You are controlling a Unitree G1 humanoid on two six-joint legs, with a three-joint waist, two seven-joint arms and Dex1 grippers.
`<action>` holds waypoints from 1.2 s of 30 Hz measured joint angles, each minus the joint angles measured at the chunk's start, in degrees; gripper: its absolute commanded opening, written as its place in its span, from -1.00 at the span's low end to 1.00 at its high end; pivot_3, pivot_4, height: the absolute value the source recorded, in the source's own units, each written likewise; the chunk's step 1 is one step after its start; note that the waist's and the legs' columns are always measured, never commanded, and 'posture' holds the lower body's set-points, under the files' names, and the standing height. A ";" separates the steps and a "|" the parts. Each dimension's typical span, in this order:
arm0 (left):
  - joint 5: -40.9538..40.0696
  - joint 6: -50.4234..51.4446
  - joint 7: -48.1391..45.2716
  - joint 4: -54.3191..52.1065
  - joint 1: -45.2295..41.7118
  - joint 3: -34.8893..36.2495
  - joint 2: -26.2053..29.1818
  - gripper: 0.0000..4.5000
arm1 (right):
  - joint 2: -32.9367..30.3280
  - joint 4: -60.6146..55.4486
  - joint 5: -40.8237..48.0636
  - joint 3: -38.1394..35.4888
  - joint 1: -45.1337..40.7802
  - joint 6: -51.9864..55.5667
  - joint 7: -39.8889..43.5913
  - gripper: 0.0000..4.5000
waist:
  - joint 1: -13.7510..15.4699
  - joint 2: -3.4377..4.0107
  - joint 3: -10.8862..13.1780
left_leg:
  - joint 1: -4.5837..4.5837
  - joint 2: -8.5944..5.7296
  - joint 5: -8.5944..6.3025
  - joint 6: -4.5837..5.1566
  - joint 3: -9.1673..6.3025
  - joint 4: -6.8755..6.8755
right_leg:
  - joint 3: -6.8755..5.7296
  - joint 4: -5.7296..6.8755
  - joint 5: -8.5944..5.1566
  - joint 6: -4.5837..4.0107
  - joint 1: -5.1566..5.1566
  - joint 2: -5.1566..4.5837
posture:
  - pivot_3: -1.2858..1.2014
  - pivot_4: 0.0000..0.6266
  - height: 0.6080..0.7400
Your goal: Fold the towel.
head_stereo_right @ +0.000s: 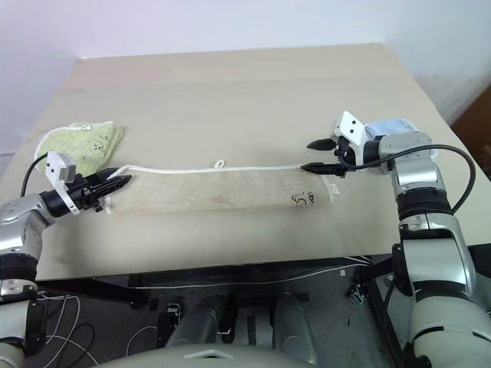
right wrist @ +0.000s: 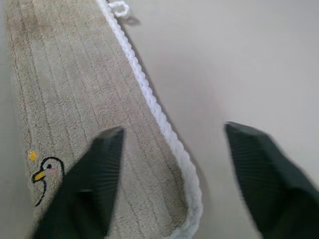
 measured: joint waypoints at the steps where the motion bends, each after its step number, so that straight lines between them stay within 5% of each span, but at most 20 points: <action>1: 0.01 -0.05 0.39 0.00 0.00 0.02 0.00 0.39 | -0.03 -0.57 0.05 -0.08 0.35 0.42 0.03 1.00 | 0.01 0.00 0.00 | 0.00 0.00 0.00 0.00 0.00 0.00 | 0.00 0.01 0.00 0.00 0.00 0.00 | 0.03 -0.52 1.00; 5: 0.45 -3.55 2.88 0.27 -0.05 0.56 -0.06 0.99 | -0.61 -3.64 1.70 -1.12 2.61 3.12 0.17 1.00 | 0.11 0.00 0.00 | 0.00 0.00 0.00 0.00 0.00 -0.01 | 0.01 -0.01 0.00 0.00 0.00 -0.01 | 0.03 -0.52 1.00; 13: -1.76 -11.60 6.97 1.45 -1.57 6.84 -0.77 0.99 | -2.66 -15.92 8.58 -6.73 9.84 20.40 -3.45 1.00 | 0.21 0.00 0.00 | -0.01 -0.01 -0.01 0.00 0.00 -0.01 | 0.03 -0.02 0.00 -0.01 0.00 -0.04 | 0.03 -0.52 1.00; 21: -14.86 6.32 1.57 -22.41 7.58 7.08 -1.87 0.99 | -8.18 -34.65 25.75 -17.84 20.17 63.35 -11.49 1.00 | 0.28 0.00 0.00 | -0.07 0.04 -0.02 0.02 -0.02 -0.09 | 0.06 -0.09 -0.12 -0.21 -0.01 -0.07 | 0.03 -0.52 1.00; 26: -16.89 12.03 1.82 -32.30 10.12 3.80 -4.70 0.99 | -2.57 -42.18 35.84 -29.38 23.77 81.44 -19.04 1.00 | 0.23 0.01 -0.02 | -0.02 0.05 -0.02 0.03 -0.01 -0.04 | 0.07 -0.08 -0.14 -0.24 0.07 -0.07 | 0.03 -0.52 1.00; 36: -7.93 11.96 10.16 -39.60 10.65 -7.53 -11.75 0.99 | 1.68 -37.96 38.52 -39.91 27.39 92.23 -31.94 1.00 | 0.87 -0.03 -0.05 | -0.06 0.03 -0.03 0.06 0.00 -0.03 | 0.03 -0.37 -0.12 -0.23 0.19 -0.09 | 0.03 -0.52 1.00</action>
